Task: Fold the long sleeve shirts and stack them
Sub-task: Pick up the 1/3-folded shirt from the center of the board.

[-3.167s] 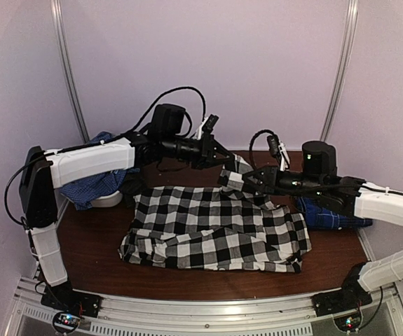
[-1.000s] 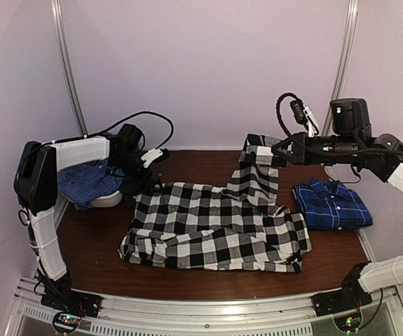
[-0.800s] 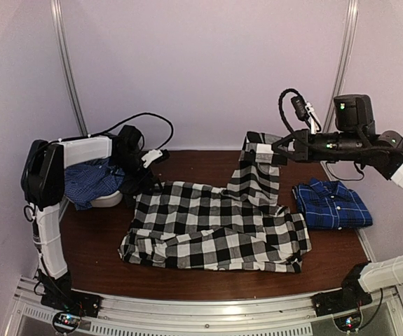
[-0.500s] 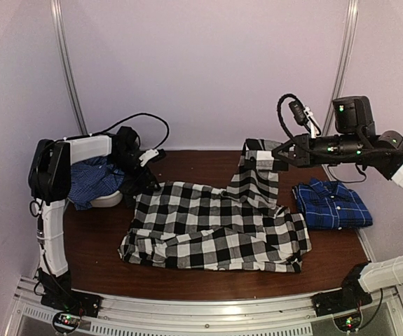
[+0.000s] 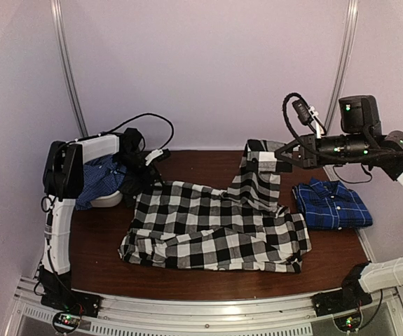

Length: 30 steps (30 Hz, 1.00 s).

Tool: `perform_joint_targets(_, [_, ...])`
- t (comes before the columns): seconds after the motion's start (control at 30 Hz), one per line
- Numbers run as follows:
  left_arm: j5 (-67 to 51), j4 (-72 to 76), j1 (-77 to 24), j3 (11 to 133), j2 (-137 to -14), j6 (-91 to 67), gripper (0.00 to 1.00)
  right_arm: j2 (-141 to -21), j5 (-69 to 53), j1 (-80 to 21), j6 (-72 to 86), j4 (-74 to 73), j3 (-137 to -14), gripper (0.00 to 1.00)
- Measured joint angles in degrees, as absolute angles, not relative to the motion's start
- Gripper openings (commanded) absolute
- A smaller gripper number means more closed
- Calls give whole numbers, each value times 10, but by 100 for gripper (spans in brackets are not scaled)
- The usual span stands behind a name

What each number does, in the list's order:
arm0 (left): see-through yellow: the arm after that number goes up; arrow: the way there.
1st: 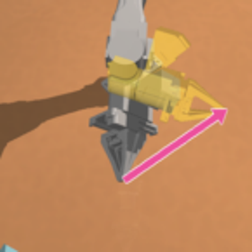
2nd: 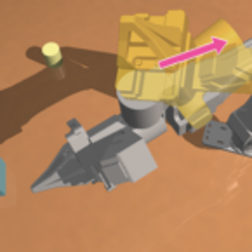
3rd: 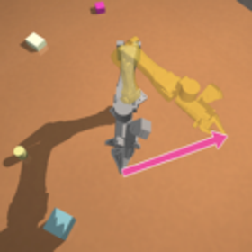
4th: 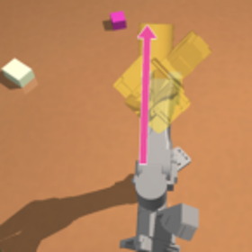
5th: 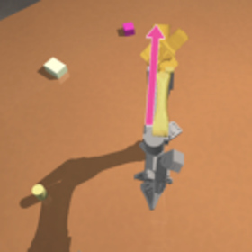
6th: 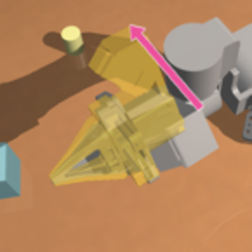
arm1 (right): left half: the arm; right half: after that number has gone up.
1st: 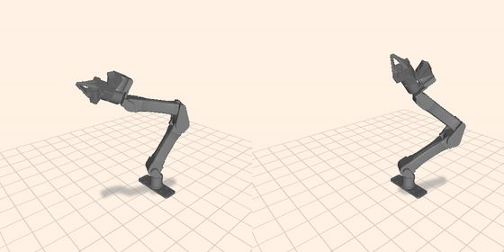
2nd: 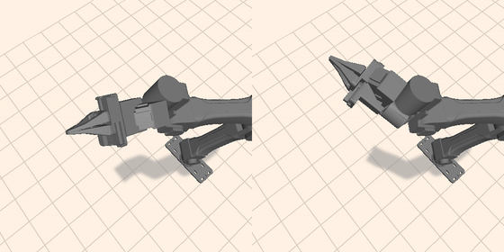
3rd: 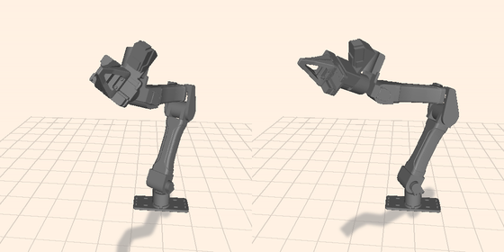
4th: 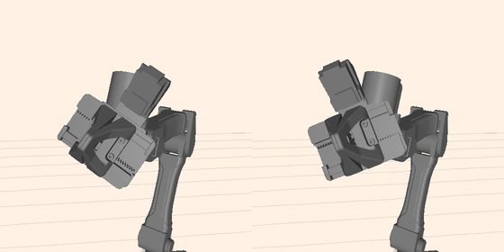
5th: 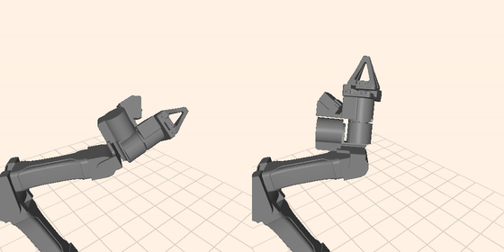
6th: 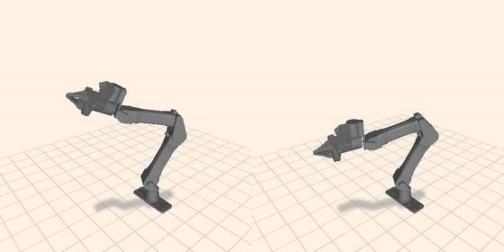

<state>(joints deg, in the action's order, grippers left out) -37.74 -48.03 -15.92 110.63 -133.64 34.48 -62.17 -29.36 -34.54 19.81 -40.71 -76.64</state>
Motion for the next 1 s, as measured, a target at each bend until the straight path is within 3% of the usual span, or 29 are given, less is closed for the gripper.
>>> perform_joint_targets(0.2, [-416, -514, -147, 1132, -1362, 361, 82, -614, -312, -341, 196, -410, -767, 0])
perform_joint_targets(0.47, [-449, -550, -142, 1137, -1381, 381, 55, -614, -317, -331, 192, -419, -768, 0])
perform_joint_targets(0.83, [-463, -557, -138, 1146, -1381, 371, 49, -614, -320, -319, 185, -420, -768, 0])
perform_joint_targets(1.0, [-460, -554, -138, 1148, -1381, 347, 39, -614, -322, -316, 184, -420, -767, 0])
